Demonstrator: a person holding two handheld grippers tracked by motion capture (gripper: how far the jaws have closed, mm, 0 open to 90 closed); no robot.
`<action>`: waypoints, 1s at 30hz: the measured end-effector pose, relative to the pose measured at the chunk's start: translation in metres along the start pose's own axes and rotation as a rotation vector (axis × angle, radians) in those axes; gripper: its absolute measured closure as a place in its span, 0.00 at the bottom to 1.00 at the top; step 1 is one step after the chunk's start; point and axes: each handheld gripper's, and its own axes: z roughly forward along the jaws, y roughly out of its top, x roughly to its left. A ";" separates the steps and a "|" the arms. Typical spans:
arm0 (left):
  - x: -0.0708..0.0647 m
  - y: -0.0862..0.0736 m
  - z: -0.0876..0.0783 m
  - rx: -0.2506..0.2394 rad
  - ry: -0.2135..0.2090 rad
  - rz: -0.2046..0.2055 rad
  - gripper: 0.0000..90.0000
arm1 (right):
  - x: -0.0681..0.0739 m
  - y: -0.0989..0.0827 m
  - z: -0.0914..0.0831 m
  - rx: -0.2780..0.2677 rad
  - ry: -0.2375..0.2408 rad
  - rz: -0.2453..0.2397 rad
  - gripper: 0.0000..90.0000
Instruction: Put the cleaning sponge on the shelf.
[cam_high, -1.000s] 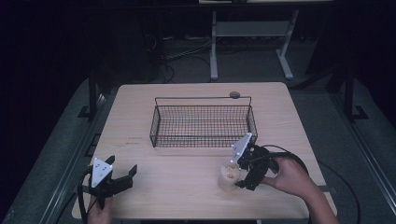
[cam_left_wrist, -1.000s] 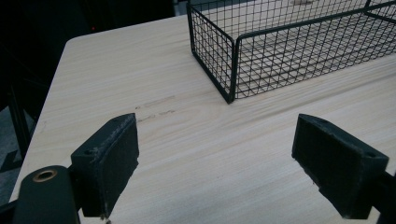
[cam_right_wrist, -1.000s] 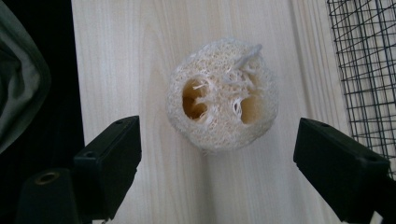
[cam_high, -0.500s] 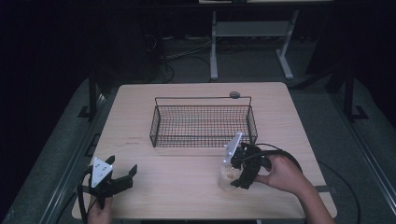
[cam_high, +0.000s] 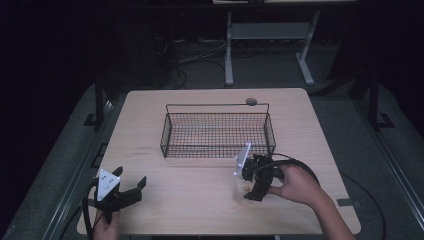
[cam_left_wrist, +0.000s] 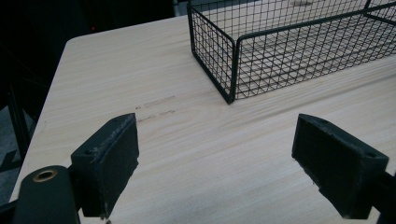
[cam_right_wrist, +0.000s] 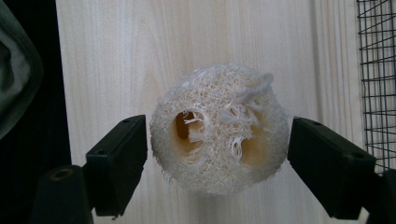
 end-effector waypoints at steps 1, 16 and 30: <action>0.000 0.000 0.000 0.000 0.000 0.000 0.16 | 0.000 0.001 0.001 0.001 -0.001 -0.003 0.23; 0.001 0.000 0.001 -0.003 -0.002 -0.004 0.16 | -0.005 0.009 -0.008 0.007 0.024 -0.024 0.32; 0.001 0.000 0.002 0.001 -0.004 -0.003 0.16 | -0.016 0.015 -0.019 -0.001 0.038 -0.025 0.32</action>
